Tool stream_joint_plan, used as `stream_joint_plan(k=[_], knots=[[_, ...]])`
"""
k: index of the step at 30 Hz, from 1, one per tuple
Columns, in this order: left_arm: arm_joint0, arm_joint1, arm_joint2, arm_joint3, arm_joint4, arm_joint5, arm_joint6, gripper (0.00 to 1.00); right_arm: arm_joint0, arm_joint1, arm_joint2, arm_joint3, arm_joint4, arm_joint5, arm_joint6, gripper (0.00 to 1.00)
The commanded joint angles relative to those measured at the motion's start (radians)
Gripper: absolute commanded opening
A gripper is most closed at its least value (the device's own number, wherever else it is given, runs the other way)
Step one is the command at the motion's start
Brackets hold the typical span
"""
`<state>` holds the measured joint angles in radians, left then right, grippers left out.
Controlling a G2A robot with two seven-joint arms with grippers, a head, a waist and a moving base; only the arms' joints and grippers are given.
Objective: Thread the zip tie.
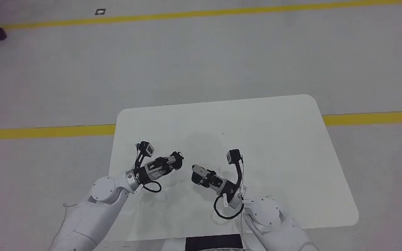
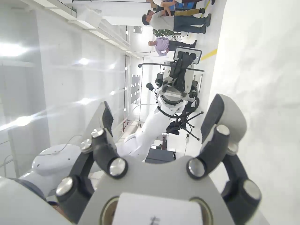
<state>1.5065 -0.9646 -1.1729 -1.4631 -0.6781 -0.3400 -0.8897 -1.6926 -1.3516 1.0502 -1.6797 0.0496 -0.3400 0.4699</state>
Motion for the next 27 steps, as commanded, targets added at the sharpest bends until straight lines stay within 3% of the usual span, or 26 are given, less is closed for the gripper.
stream_joint_plan(k=[1, 10, 12, 14, 21, 25, 27], knots=[[0.000, 0.000, 0.000, 0.000, 0.000, 0.000, 0.000, 0.00, 0.000, 0.000, 0.000, 0.000, 0.000, 0.000, 0.000, 1.00], [0.002, -0.002, 0.006, 0.004, -0.019, 0.017, -0.005, 0.00, 0.000, 0.000, 0.000, 0.000, 0.000, 0.000, 0.000, 1.00], [0.001, -0.001, 0.002, 0.023, -0.074, 0.031, -0.061, 0.00, 0.000, 0.000, 0.000, 0.000, 0.000, 0.000, 0.000, 1.00], [-0.003, 0.000, -0.002, 0.048, -0.147, 0.052, -0.158, 0.00, 0.000, 0.000, 0.000, 0.000, 0.000, 0.000, 0.000, 1.00], [-0.068, -0.006, 0.001, 0.201, -0.301, 0.092, -0.420, 0.00, 0.000, 0.000, 0.000, 0.000, 0.000, 0.000, 0.000, 1.00], [-0.109, -0.014, 0.021, 0.275, -0.340, 0.114, -0.500, 0.00, 0.000, 0.000, 0.000, 0.000, 0.000, 0.000, 0.000, 1.00], [-0.126, -0.016, 0.038, 0.286, -0.344, 0.121, -0.500, 0.00, 0.000, 0.000, 0.000, 0.000, 0.000, 0.000, 0.000, 1.00]])
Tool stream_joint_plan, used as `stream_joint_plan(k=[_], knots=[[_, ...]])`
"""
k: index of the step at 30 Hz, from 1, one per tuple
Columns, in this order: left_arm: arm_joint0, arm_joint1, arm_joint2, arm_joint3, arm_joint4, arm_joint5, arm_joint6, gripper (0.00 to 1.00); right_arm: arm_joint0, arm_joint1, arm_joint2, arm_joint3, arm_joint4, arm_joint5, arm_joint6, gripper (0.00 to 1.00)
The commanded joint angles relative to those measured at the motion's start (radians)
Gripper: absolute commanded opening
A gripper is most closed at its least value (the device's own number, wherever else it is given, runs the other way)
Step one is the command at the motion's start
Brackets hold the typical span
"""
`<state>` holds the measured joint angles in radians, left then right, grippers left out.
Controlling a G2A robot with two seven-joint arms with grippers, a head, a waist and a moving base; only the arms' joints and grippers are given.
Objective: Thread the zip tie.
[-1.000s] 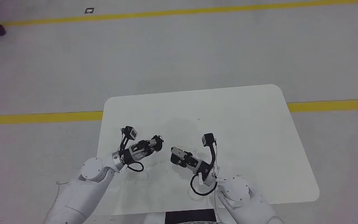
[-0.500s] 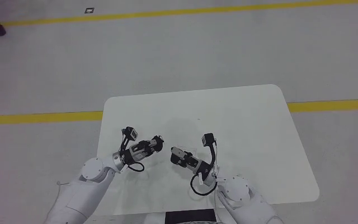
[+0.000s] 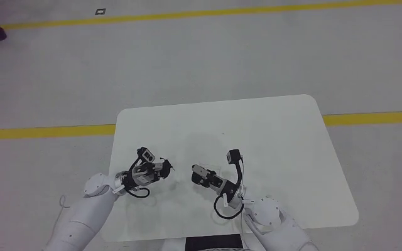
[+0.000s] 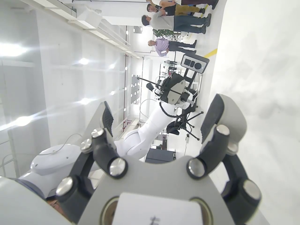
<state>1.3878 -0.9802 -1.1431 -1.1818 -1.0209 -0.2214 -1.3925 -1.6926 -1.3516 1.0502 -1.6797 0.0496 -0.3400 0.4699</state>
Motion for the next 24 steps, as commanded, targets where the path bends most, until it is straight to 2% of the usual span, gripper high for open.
stream_joint_plan(k=[1, 10, 11, 13, 14, 19, 24], knots=[[-0.014, 0.000, 0.006, 0.014, 0.007, -0.011, 0.002, 0.00, 0.000, 0.000, 0.000, 0.000, 0.000, 0.000, 0.000, 1.00], [-0.014, 0.000, 0.006, 0.014, 0.007, -0.011, 0.002, 0.00, 0.000, 0.000, 0.000, 0.000, 0.000, 0.000, 0.000, 1.00], [-0.013, -0.001, 0.009, 0.007, 0.003, 0.002, 0.026, 0.00, 0.000, 0.000, 0.000, 0.000, 0.000, 0.000, 0.000, 1.00], [-0.010, -0.005, 0.018, -0.008, -0.072, 0.082, 0.002, 0.00, 0.000, 0.000, 0.000, 0.000, 0.000, 0.000, 0.000, 1.00], [-0.012, -0.005, 0.020, -0.015, -0.100, 0.110, 0.002, 0.00, 0.000, 0.000, 0.000, 0.000, 0.000, 0.000, 0.000, 1.00], [-0.032, -0.003, 0.041, -0.026, -0.165, 0.177, 0.002, 0.00, 0.000, 0.000, 0.000, 0.000, 0.000, 0.000, 0.000, 1.00], [-0.067, -0.006, 0.079, 0.011, -0.174, 0.197, 0.002, 0.00, 0.000, 0.000, 0.000, 0.000, 0.000, 0.000, 0.000, 1.00]])
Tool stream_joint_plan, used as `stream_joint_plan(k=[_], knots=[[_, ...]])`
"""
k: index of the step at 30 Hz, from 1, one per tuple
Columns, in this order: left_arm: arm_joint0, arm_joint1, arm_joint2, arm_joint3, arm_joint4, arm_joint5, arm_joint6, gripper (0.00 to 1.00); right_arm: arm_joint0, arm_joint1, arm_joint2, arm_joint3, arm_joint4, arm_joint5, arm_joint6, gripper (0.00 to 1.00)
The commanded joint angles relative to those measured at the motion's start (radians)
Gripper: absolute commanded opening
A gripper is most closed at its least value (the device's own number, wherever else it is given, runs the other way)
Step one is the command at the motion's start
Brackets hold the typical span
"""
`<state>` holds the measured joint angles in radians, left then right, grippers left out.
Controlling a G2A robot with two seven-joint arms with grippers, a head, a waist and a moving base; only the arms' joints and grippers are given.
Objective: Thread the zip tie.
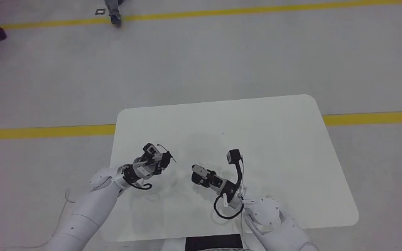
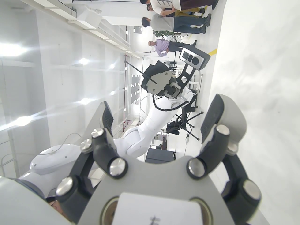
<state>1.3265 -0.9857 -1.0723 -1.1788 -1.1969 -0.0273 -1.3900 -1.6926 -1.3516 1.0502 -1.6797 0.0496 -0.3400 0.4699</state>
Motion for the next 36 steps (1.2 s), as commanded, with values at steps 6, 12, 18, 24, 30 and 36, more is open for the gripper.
stream_joint_plan(k=[6, 12, 18, 24, 30, 36], knots=[[-0.009, -0.001, 0.013, 0.013, 0.004, 0.005, 0.000, 0.00, 0.000, 0.000, 0.000, 0.000, 0.000, 0.000, 0.000, 1.00], [-0.009, -0.001, 0.013, 0.013, 0.004, 0.005, 0.000, 0.00, 0.000, 0.000, 0.000, 0.000, 0.000, 0.000, 0.000, 1.00], [-0.009, -0.001, 0.013, 0.013, 0.004, 0.005, 0.000, 0.00, 0.000, 0.000, 0.000, 0.000, 0.000, 0.000, 0.000, 1.00], [-0.009, -0.001, 0.013, 0.013, 0.004, 0.005, 0.000, 0.00, 0.000, 0.000, 0.000, 0.000, 0.000, 0.000, 0.000, 1.00], [-0.009, -0.001, 0.013, 0.013, 0.004, 0.005, 0.000, 0.00, 0.016, -0.001, -0.015, 0.042, 0.180, 0.049, 0.084, 1.00], [-0.009, -0.001, 0.013, 0.013, 0.004, 0.005, 0.000, 0.00, 0.094, -0.010, -0.036, 0.141, 0.432, 0.081, 0.205, 1.00]])
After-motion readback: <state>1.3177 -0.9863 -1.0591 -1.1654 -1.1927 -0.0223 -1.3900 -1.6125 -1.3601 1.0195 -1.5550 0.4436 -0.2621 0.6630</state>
